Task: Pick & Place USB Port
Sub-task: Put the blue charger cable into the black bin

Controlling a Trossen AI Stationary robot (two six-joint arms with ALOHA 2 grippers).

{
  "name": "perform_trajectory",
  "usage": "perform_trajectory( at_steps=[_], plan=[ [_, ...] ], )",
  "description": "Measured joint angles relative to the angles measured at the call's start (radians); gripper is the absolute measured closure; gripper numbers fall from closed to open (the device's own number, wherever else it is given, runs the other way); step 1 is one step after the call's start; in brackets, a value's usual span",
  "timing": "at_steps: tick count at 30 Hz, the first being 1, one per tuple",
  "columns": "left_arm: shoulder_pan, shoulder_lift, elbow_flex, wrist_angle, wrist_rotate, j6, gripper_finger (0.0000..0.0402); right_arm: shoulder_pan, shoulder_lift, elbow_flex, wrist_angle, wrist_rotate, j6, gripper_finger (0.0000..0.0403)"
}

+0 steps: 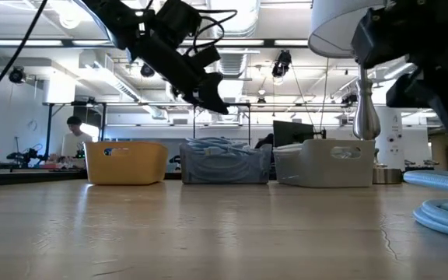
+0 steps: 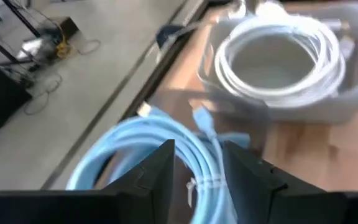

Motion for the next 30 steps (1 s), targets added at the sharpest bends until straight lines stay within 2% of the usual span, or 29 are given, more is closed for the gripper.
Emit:
perform_trajectory(
  at_steps=[9,13,19,26,30],
  plan=[
    [-0.017,-0.001,-0.001,-0.126,0.003,-0.063,0.0266,0.034,0.000,-0.097,0.212,-0.011,0.139,0.0302],
    [-0.025,-0.001,0.000,-0.125,0.010,-0.072,0.0266,0.042,0.002,-0.134,0.225,0.040,0.195,0.0295],
    [-0.024,-0.003,0.000,-0.110,0.009,-0.072,0.0266,0.060,0.002,-0.158,0.257,0.049,0.254,0.0279],
    [-0.024,-0.003,0.000,-0.109,0.009,-0.072,0.0266,0.106,0.002,-0.194,0.416,0.080,0.240,0.0262],
    [-0.024,-0.003,0.000,-0.109,0.009,-0.072,0.0266,0.132,0.002,-0.214,0.425,0.128,0.176,0.0254]
  ],
)
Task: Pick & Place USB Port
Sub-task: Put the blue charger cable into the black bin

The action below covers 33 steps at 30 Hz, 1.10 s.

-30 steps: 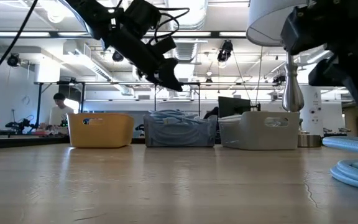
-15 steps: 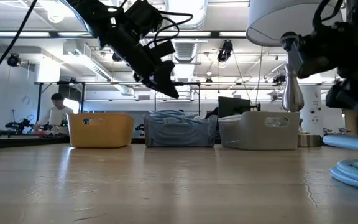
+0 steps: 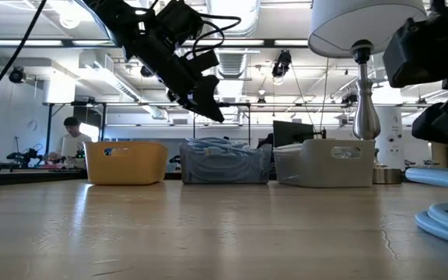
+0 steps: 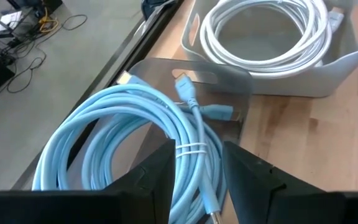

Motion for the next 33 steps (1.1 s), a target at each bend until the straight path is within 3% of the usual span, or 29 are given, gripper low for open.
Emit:
perform_trajectory(
  at_steps=[7,14,33],
  plan=[
    [0.000,0.000,0.000,0.000,0.000,0.001,0.0266,0.039,0.000,-0.017,0.002,0.109,-0.146,0.0250],
    [0.000,0.000,0.000,0.000,0.000,0.005,0.0267,0.049,0.000,-0.019,0.071,0.076,-0.100,0.0248],
    [0.000,0.000,-0.001,-0.004,0.000,0.004,0.0268,0.065,0.069,-0.091,0.174,0.117,-0.310,0.0263]
  ],
)
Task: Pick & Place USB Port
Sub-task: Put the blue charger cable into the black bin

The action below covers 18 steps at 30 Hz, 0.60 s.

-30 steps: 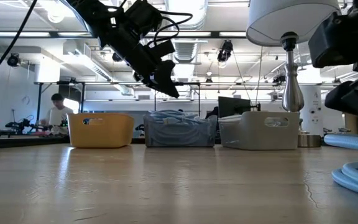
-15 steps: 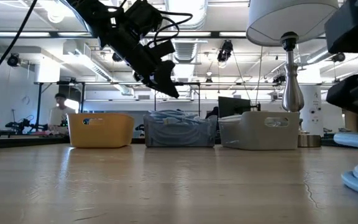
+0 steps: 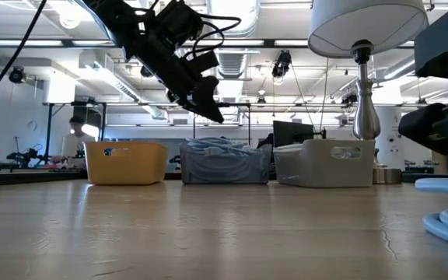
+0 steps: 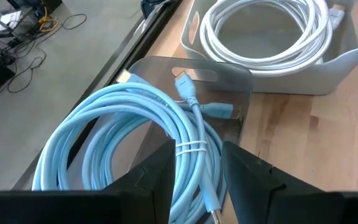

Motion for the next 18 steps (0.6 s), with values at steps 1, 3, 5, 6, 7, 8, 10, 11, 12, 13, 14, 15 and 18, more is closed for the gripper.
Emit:
perform_trajectory(
  at_steps=[1,3,5,6,7,8,10,11,12,13,14,15,18],
  plan=[
    [0.000,0.000,0.000,0.000,0.000,0.000,0.0268,0.000,0.002,0.000,0.001,0.001,0.001,0.0267],
    [0.001,0.000,0.000,0.000,0.000,0.000,0.0268,0.000,0.003,0.000,0.001,0.017,0.015,0.0278],
    [0.001,0.000,0.000,0.000,0.000,0.000,0.0268,0.000,-0.005,-0.001,-0.001,0.049,0.035,0.0293],
    [0.002,0.000,0.000,0.001,0.000,0.000,0.0268,0.000,-0.007,-0.002,-0.002,0.057,0.039,0.0302],
    [0.002,0.000,0.000,0.001,0.000,0.000,0.0268,-0.003,-0.012,-0.002,-0.005,0.058,0.040,0.0312],
    [0.002,0.000,0.000,0.001,0.000,0.000,0.0268,-0.004,-0.014,-0.003,-0.009,0.058,0.042,0.0324],
    [0.002,0.000,0.000,0.001,0.000,0.000,0.0268,-0.007,-0.020,-0.004,-0.011,0.058,0.043,0.0351],
    [0.002,0.000,0.000,0.001,0.000,0.000,0.0268,-0.007,-0.023,-0.004,-0.012,0.060,0.039,0.0365],
    [0.002,0.000,0.000,0.002,0.000,0.001,0.0268,-0.007,-0.029,-0.004,-0.013,0.060,0.032,0.0379],
    [0.002,0.000,0.000,0.004,0.000,0.002,0.0268,-0.008,-0.035,-0.005,-0.012,0.060,0.020,0.0384],
    [0.002,0.000,0.000,0.004,0.000,0.005,0.0268,-0.008,-0.041,-0.005,-0.012,0.061,0.010,0.0385],
    [0.002,0.000,0.000,0.004,0.000,0.005,0.0268,-0.011,-0.048,-0.003,-0.014,0.064,0.001,0.0386],
    [0.002,0.000,0.000,0.004,0.000,0.005,0.0268,-0.031,-0.079,0.004,-0.052,0.071,-0.008,0.0387]
  ],
)
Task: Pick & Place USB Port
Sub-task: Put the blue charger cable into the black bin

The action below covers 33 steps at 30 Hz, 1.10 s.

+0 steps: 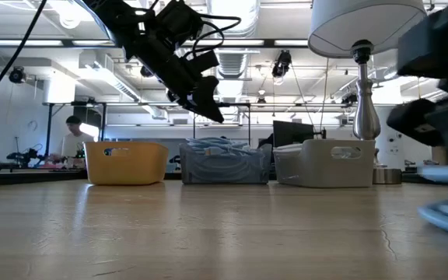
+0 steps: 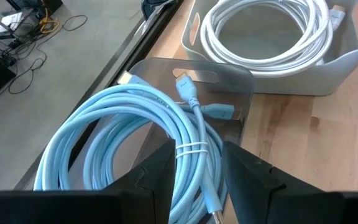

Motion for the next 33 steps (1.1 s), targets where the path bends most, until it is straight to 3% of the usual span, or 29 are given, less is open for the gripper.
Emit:
perform_trajectory(
  at_steps=[7,13,22,30,33],
  plan=[
    [-0.005,-0.001,0.000,0.000,0.000,-0.005,0.0268,-0.078,-0.101,0.050,-0.157,0.134,-0.056,0.0388],
    [-0.028,-0.076,0.000,-0.023,-0.009,-0.003,0.0268,-0.176,-0.174,0.110,-0.207,0.421,-0.093,0.0389],
    [-0.060,-0.243,-0.001,-0.097,-0.013,-0.001,0.0268,-0.397,-0.199,0.260,-0.152,0.806,-0.490,0.0389],
    [-0.061,-0.290,-0.019,-0.176,-0.013,-0.002,0.0269,-0.661,-0.124,0.334,0.208,0.803,-0.906,0.0389],
    [-0.061,-0.291,-0.046,-0.177,-0.013,-0.005,0.0269,-0.746,-0.061,0.350,0.314,0.729,-0.987,0.0390]
  ],
)
